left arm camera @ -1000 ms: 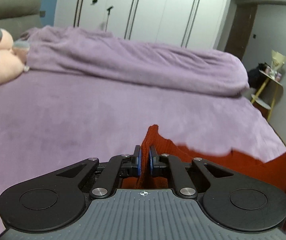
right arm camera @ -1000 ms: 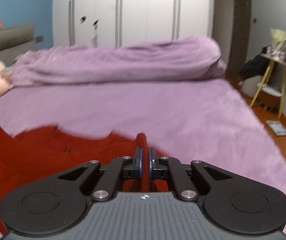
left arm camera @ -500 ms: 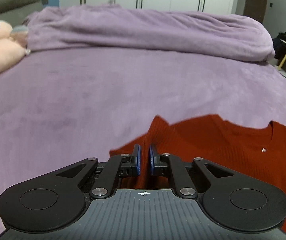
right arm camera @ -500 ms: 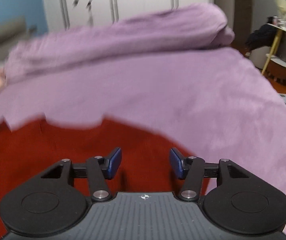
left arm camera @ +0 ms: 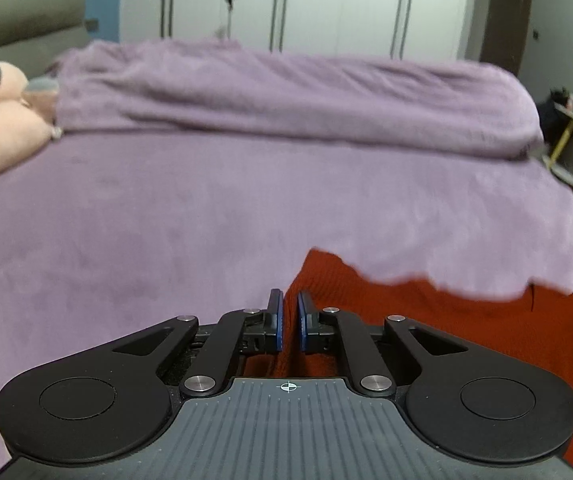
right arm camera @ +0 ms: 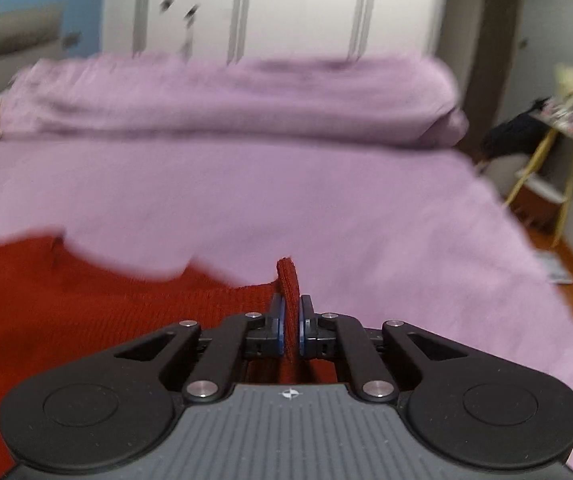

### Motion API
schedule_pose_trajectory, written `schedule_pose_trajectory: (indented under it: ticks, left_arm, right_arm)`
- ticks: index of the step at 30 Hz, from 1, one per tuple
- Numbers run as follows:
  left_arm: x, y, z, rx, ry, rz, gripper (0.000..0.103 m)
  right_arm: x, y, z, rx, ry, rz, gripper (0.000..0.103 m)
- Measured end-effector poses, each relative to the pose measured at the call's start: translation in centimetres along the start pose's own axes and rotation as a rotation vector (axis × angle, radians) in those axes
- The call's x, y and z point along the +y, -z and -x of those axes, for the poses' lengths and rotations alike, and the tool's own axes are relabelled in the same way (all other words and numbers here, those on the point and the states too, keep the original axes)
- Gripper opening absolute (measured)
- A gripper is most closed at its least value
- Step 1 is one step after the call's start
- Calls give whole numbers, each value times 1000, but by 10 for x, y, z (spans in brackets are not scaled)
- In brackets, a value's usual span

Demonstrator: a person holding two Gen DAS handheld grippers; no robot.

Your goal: Fold small clothes

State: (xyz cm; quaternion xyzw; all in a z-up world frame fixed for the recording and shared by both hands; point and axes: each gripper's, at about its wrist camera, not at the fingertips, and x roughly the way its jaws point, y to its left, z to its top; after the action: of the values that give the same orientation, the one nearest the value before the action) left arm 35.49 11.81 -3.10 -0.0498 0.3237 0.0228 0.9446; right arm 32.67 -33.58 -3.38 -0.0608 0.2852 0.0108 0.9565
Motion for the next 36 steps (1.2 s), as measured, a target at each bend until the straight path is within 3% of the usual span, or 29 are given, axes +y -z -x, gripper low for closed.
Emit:
schedule_pose_trajectory:
  ticks: [4, 5, 6, 7, 9, 11, 14, 17, 20, 21, 24, 27, 28, 30, 33, 36]
  left_arm:
    - [-7, -18, -11, -16, -70, 46, 12]
    - [-9, -18, -16, 5, -94, 50, 12]
    - [-11, -17, -17, 22, -104, 53, 14]
    - [-12, -14, -15, 27, -100, 61, 18]
    - [-19, -3, -4, 12, -52, 58, 45]
    - [-35, 11, 4, -14, 11, 45, 57]
    - [-65, 35, -5, 35, 103, 12, 62]
    - [-76, 56, -20, 68, 56, 2, 62]
    - [-61, 69, -22, 30, 26, -15, 63]
    - [-53, 68, -21, 28, 29, -6, 63]
    - [-29, 64, -18, 24, -15, 55, 63]
    - [2, 70, -18, 41, -69, 136, 66]
    - [12, 72, -16, 42, -77, 161, 69]
    - [31, 76, -9, 64, -122, 215, 70]
    - [53, 79, 4, 82, -141, 253, 68]
    - [71, 82, 21, 133, -79, 302, 68]
  right_arm:
    - [1, -14, -11, -7, 103, 1, 7]
    - [3, -14, -16, 16, 118, -5, 11]
    - [3, -12, -17, 29, 122, -30, 22]
    - [2, -9, -13, 16, 100, -67, 34]
    - [8, 2, 3, -42, 16, -128, 48]
    - [29, 16, 16, -65, -76, -127, 50]
    - [76, 34, 21, -48, -258, -112, 56]
    - [123, 54, 17, -10, -362, -18, 59]
    - [130, 74, 12, -39, -286, 111, 67]
    - [119, 78, 11, -48, -263, 100, 75]
    - [70, 84, 0, -18, -105, 21, 76]
    - [7, 91, -2, 14, -23, -163, 75]
    - [-3, 93, -1, 17, 19, -162, 71]
    - [-16, 97, 5, 34, 121, -133, 80]
    - [-28, 98, 19, 67, 127, -180, 80]
    - [-24, 98, 50, 34, 70, -211, 80]
